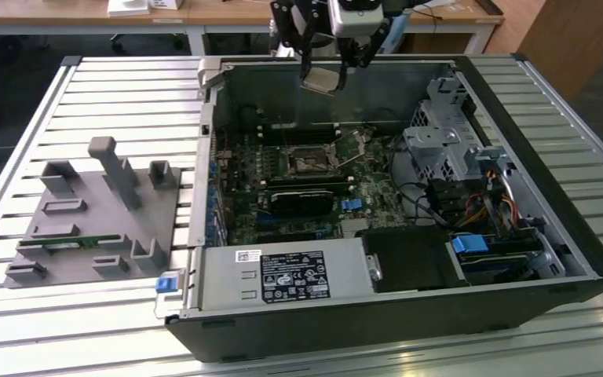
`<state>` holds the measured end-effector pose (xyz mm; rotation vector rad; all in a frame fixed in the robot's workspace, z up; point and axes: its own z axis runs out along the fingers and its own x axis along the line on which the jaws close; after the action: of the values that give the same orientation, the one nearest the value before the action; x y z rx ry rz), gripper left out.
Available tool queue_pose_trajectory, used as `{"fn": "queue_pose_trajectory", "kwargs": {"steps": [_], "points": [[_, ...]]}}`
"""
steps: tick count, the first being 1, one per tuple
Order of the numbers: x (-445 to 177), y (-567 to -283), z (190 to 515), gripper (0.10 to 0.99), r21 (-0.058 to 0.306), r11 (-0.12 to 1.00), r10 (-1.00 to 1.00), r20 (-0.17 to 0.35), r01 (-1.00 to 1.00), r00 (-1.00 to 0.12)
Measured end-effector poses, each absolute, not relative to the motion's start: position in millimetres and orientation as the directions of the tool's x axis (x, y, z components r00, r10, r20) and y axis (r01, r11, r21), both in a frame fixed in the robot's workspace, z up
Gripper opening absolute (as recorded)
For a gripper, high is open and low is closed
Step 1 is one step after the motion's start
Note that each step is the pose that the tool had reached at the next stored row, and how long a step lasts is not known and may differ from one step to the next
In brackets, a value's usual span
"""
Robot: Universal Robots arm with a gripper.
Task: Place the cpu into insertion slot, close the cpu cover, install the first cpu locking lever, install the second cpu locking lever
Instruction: 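Place the cpu into insertion slot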
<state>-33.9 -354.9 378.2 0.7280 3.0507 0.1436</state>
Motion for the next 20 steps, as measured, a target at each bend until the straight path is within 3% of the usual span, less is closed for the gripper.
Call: {"fn": "queue_pose_trajectory", "kwargs": {"steps": [20], "points": [[-34.5, -354.9, 378.2, 0.541, 0.089, 0.845, 0.528, 0.019, 0.527, -0.849]]}}
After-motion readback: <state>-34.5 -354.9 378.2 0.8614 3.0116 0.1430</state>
